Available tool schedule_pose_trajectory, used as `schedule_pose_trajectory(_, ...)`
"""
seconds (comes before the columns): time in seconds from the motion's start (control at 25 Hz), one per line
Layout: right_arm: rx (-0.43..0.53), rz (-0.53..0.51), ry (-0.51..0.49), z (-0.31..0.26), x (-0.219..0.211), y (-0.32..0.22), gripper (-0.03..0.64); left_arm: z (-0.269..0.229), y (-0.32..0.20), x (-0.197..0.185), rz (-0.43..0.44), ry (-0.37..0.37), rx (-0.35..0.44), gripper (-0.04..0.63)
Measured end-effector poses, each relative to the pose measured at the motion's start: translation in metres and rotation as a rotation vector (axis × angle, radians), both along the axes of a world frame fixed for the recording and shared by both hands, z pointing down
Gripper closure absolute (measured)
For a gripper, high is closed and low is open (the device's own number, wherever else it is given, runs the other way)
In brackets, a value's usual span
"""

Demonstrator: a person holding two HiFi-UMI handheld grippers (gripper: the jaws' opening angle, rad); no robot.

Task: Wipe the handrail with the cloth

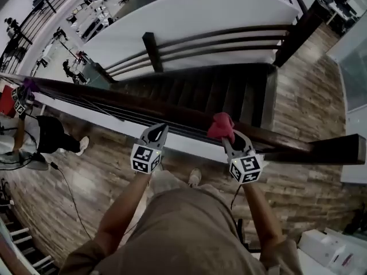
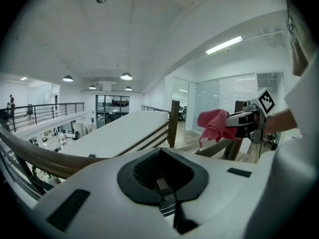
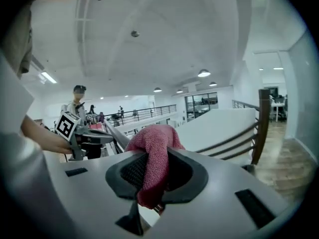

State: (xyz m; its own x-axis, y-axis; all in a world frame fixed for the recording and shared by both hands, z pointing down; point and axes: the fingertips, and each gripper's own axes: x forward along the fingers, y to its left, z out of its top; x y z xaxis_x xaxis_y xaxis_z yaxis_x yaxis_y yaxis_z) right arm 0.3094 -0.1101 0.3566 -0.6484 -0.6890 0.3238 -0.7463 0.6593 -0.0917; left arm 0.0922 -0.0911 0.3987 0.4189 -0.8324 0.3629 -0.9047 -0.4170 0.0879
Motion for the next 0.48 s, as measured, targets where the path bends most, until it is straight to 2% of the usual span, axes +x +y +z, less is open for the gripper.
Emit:
schedule_pose_trajectory(0.12, 0.06, -0.085, 0.035, -0.024, -0.066, -0.009, 0.543, -0.021, -0.009, -0.032, 0.004, -0.002, 0.026, 0.578)
schedule_pose_trajectory(0.2, 0.083, -0.13, 0.063, -0.026, -0.094, -0.028, 0.543, -0.023, -0.024, -0.047, -0.012, 0.004, 0.037, 0.578)
schedule_pose_trajectory(0.32, 0.075, -0.15, 0.091, -0.01, -0.113, -0.036, 0.543, -0.01, -0.032, -0.061, 0.001, 0.005, 0.03, 0.578)
schedule_pose_trajectory(0.48, 0.028, -0.082, 0.107, 0.003, -0.117, -0.034, 0.543, 0.003, -0.035, -0.068, 0.088, -0.008, -0.003, 0.578)
